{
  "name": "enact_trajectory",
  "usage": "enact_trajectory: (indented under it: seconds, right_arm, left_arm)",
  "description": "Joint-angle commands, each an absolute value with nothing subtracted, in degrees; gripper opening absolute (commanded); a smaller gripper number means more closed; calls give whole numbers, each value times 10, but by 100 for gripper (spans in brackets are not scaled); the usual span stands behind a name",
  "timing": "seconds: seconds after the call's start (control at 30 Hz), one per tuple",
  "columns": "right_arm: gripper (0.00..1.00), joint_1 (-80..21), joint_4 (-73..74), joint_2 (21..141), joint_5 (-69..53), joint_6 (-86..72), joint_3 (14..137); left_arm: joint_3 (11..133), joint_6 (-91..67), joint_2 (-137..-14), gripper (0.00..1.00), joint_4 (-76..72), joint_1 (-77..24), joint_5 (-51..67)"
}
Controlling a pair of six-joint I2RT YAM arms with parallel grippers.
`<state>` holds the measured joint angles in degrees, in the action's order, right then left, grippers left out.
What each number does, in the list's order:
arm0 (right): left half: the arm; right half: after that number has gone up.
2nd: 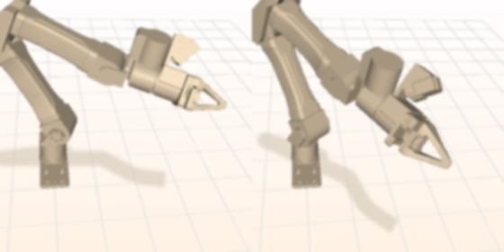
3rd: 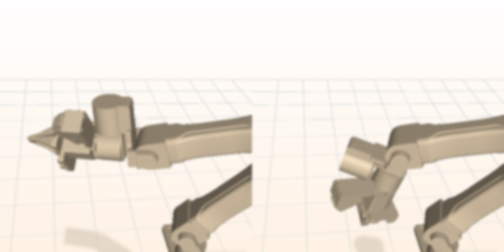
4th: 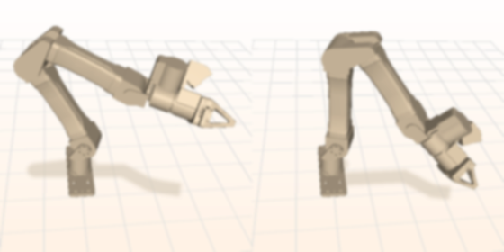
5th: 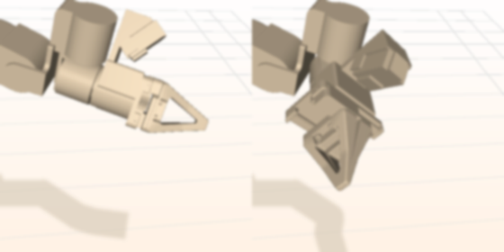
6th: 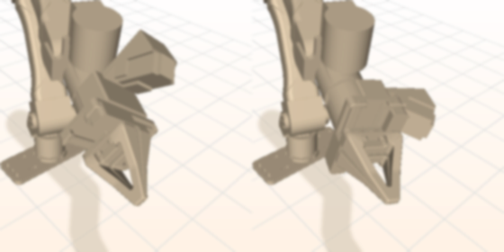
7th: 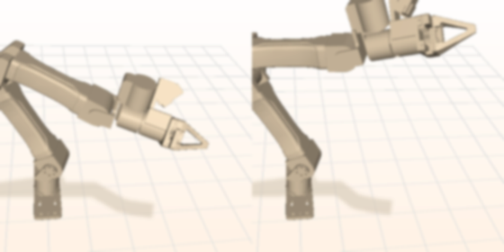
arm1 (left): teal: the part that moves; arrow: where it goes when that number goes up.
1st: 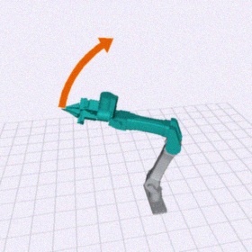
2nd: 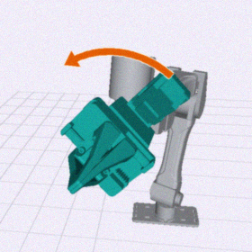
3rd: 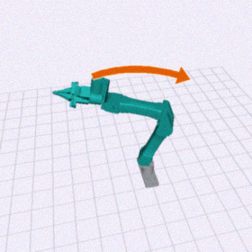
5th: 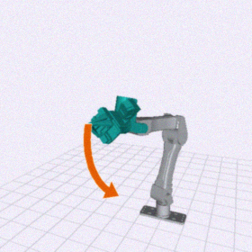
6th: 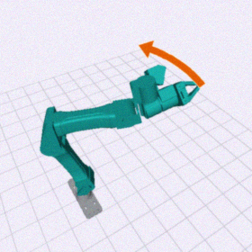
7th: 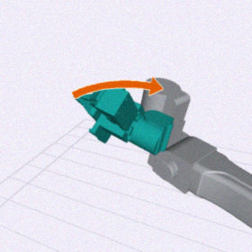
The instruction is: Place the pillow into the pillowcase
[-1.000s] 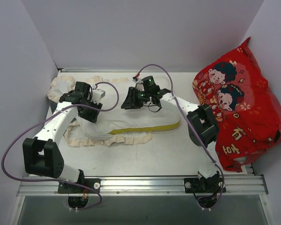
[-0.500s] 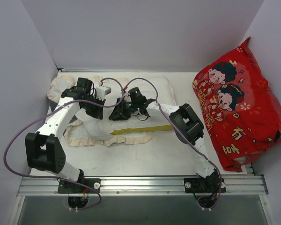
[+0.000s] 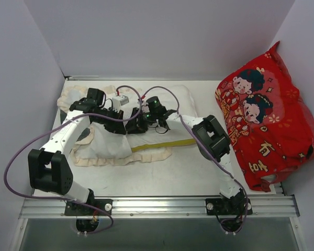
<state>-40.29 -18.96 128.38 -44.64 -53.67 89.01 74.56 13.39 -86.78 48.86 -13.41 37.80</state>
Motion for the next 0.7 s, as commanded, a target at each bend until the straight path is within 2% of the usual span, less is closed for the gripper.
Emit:
enact_trajectory:
  seconds: [0.0, 0.03, 0.07, 0.1, 0.17, 0.2, 0.27, 0.47, 0.67]
  right_arm:
    - [41, -346, -115, 1193, -480, -457, 861]
    - [43, -335, -91, 1164, -487, -430, 861]
    - [45, -312, -64, 1152, -491, -393, 867]
    - [54, -302, -4, 1143, -488, -331, 884]
    - [71, -274, 42, 1131, -469, -275, 912]
    - [88, -267, 77, 1134, -455, -225, 929]
    - [94, -257, 104, 1157, -424, -193, 994]
    - [96, -243, 149, 1265, -329, -142, 1172]
    - [99, -236, 154, 1325, -253, -89, 1225]
  left_arm:
    - [708, 185, -818, 15, 535, -87, 402]
    - [708, 198, -810, 25, 537, -78, 383]
    - [712, 202, -799, 42, 537, -70, 374]
    - [741, 202, -799, 52, 532, -62, 361]
    - [785, 174, -815, 61, 509, -62, 303]
    - [832, 155, -828, 66, 477, -62, 274]
    - [881, 110, -881, 66, 456, -62, 207]
    - [1028, 40, -1040, 66, 437, -65, 107]
    - [1132, 11, -1152, 64, 414, -90, 15]
